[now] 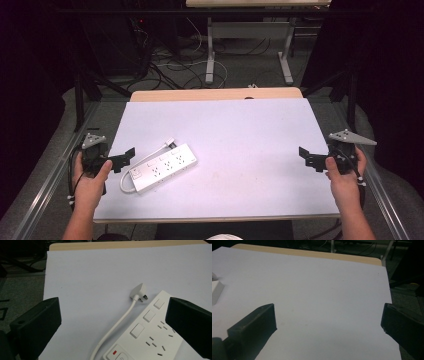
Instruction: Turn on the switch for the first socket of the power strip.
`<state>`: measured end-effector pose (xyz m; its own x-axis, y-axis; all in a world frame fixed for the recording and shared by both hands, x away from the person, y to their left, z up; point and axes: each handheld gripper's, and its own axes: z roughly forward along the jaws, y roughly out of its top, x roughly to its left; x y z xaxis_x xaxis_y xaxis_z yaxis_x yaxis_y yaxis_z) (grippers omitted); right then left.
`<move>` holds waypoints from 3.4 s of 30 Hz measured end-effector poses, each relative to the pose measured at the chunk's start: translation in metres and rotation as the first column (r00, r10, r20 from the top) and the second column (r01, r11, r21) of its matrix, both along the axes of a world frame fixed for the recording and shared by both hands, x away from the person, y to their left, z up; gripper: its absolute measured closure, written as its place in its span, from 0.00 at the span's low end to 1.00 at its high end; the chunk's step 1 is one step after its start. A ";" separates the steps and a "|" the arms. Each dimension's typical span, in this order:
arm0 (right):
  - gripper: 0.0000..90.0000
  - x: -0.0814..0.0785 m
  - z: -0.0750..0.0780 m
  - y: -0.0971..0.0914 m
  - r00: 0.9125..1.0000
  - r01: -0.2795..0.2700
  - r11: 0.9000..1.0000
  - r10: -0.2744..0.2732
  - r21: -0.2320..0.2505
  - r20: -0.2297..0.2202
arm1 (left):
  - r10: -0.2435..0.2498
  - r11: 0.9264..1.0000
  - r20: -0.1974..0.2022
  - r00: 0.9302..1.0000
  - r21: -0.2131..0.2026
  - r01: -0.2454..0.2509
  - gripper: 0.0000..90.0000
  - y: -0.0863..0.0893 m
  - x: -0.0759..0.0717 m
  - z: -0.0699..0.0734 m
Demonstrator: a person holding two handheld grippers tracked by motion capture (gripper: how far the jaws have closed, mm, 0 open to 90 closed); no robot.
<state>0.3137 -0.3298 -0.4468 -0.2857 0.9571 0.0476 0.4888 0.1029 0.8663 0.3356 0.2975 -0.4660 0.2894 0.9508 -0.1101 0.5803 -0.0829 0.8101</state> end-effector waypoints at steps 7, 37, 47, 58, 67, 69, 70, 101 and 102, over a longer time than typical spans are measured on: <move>0.00 0.001 -0.001 -0.001 1.000 -0.012 1.000 0.012 -0.005 0.004 | -0.027 0.999 -0.016 1.000 0.023 0.027 0.00 -0.005 0.003 0.005; 0.00 0.004 -0.007 -0.001 0.999 -0.035 0.999 0.034 -0.009 -0.025 | -0.134 0.968 -0.111 0.985 0.197 0.154 0.01 -0.027 0.007 0.007; 0.00 0.005 -0.008 -0.001 0.999 -0.033 0.999 0.033 -0.005 -0.024 | -0.141 0.958 -0.133 0.981 0.231 0.169 0.12 -0.028 0.003 0.014; 0.00 0.004 -0.008 -0.001 0.999 -0.037 0.999 0.037 -0.006 -0.026 | -0.159 0.944 -0.128 0.979 0.272 0.189 0.27 -0.031 -0.004 0.024; 0.00 0.004 -0.009 0.000 0.998 -0.045 0.999 0.045 -0.010 -0.038 | -0.172 0.942 -0.161 0.972 0.263 0.210 0.38 -0.027 -0.010 0.022; 0.00 0.005 -0.009 0.000 0.998 -0.049 0.999 0.048 -0.010 -0.039 | -0.166 0.944 -0.171 0.971 0.256 0.206 0.40 -0.025 -0.011 0.022; 0.00 0.005 -0.010 0.001 0.998 -0.051 0.999 0.050 -0.006 -0.039 | -0.163 0.948 -0.176 0.971 0.246 0.204 0.41 -0.024 -0.011 0.021; 0.00 0.008 -0.017 0.003 0.997 -0.053 0.999 0.052 -0.015 -0.059 | -0.030 0.999 -0.421 0.906 0.005 0.035 0.62 -0.016 -0.002 0.001; 0.00 0.008 -0.017 0.003 0.997 -0.050 0.999 0.049 -0.013 -0.062 | -0.030 1.000 -0.426 0.904 -0.006 0.030 0.63 -0.014 -0.001 0.000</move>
